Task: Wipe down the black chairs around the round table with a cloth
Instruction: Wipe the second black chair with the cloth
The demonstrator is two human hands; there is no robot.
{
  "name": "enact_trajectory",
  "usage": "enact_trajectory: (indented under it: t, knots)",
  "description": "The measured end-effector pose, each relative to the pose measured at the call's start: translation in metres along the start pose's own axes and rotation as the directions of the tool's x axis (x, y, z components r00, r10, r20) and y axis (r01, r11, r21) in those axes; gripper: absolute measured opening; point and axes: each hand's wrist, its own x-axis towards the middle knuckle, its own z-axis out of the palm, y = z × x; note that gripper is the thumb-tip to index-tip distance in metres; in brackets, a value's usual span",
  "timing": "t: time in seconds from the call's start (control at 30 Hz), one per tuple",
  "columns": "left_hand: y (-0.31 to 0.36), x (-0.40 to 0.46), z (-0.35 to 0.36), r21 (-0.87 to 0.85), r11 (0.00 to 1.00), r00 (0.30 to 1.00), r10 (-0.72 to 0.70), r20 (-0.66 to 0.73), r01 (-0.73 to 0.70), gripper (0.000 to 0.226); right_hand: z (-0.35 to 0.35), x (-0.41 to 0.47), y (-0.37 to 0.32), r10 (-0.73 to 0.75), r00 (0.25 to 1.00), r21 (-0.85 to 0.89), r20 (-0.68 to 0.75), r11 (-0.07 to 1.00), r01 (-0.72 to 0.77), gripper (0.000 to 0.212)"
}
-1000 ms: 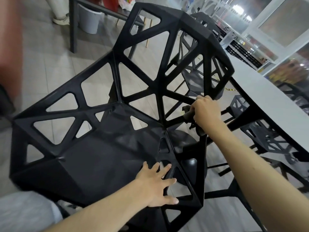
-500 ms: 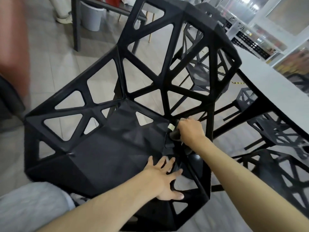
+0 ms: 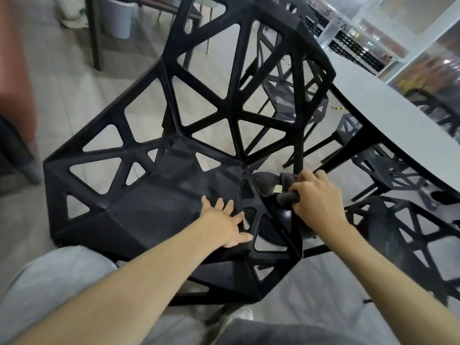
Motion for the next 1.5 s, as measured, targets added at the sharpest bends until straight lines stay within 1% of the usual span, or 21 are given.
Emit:
enact_trajectory:
  t: [0.1,0.23,0.3,0.4,0.47,0.57,0.67,0.83,0.87,0.9,0.97,1.0,1.17,1.27,1.37,1.47,1.5]
  knots:
    - [-0.006,0.003,-0.003,0.075,0.996,0.999,-0.049,-0.013,0.050,0.080,0.022,-0.004,-0.018,-0.011,1.000,0.005,-0.025,1.000,0.011,0.019]
    - [-0.012,0.005,-0.005,0.085,0.992,0.996,-0.094,0.005,0.093,0.079,0.040,0.004,-0.060,-0.054,0.997,-0.039,0.062,0.998,0.056,0.015]
    - [-0.015,0.006,-0.005,0.086,0.993,0.997,-0.083,-0.001,0.083,0.078,0.044,0.005,-0.072,-0.058,0.993,-0.059,0.104,0.996,0.064,0.013]
    - [-0.017,0.004,-0.006,0.101,0.994,0.999,-0.046,-0.021,0.048,0.078,0.031,0.007,-0.063,-0.069,0.986,-0.102,0.150,0.991,0.085,0.019]
    - [-0.018,0.002,-0.008,0.112,0.993,0.998,-0.027,-0.049,0.033,0.078,0.013,0.008,-0.041,-0.014,0.987,-0.138,0.158,0.990,0.036,0.021]
    - [-0.019,-0.001,-0.008,0.106,0.994,0.998,0.001,-0.060,0.006,0.078,-0.005,0.005,-0.012,0.059,0.995,-0.173,0.085,0.984,-0.044,0.018]
    - [-0.021,-0.003,-0.005,0.111,0.994,0.999,0.020,-0.049,-0.015,0.079,0.003,-0.002,-0.016,0.066,0.996,-0.223,0.060,0.973,-0.051,0.014]
    - [-0.027,-0.002,-0.005,0.112,0.994,0.999,0.001,-0.036,0.003,0.080,0.040,0.000,-0.074,-0.001,0.995,-0.144,0.097,0.989,0.015,0.014]
    - [-0.027,-0.002,-0.005,0.116,0.993,0.999,-0.002,-0.042,0.006,0.080,0.046,-0.001,-0.083,0.008,0.993,-0.128,0.118,0.992,0.008,0.016]
    - [-0.028,-0.002,-0.006,0.119,0.993,0.999,-0.001,-0.047,0.007,0.080,0.050,-0.001,-0.088,0.023,0.990,-0.108,0.139,0.994,-0.008,0.023]
    - [-0.028,-0.002,-0.006,0.118,0.993,0.999,0.001,-0.050,0.005,0.079,0.054,-0.010,-0.087,0.044,0.985,-0.086,0.167,0.996,-0.030,0.040]
    - [-0.028,-0.002,-0.007,0.119,0.993,0.999,0.000,-0.051,0.006,0.079,0.053,-0.018,-0.083,0.050,0.985,-0.080,0.163,0.996,-0.037,0.043]
    - [-0.027,-0.003,-0.010,0.104,0.995,0.999,0.007,-0.044,-0.002,0.078,0.037,-0.063,-0.068,0.018,0.990,-0.043,0.142,0.999,-0.012,0.033]
    - [-0.026,-0.005,-0.011,0.096,0.995,0.998,0.022,-0.057,-0.016,0.078,0.027,-0.088,-0.063,0.033,0.988,-0.048,0.153,0.999,-0.026,0.026]
    - [-0.027,-0.009,-0.008,0.106,0.994,0.999,0.010,-0.043,-0.006,0.078,0.023,-0.122,-0.053,0.081,0.987,-0.001,0.139,0.997,-0.081,0.031]
    - [-0.029,-0.012,-0.008,0.107,0.994,0.999,0.002,-0.040,0.003,0.078,0.026,-0.144,-0.040,0.149,0.983,0.088,0.109,0.983,-0.159,0.042]
    - [-0.029,-0.013,-0.009,0.102,0.995,0.999,0.004,-0.043,0.001,0.078,0.029,-0.145,-0.037,0.155,0.983,0.103,0.096,0.981,-0.165,0.044]
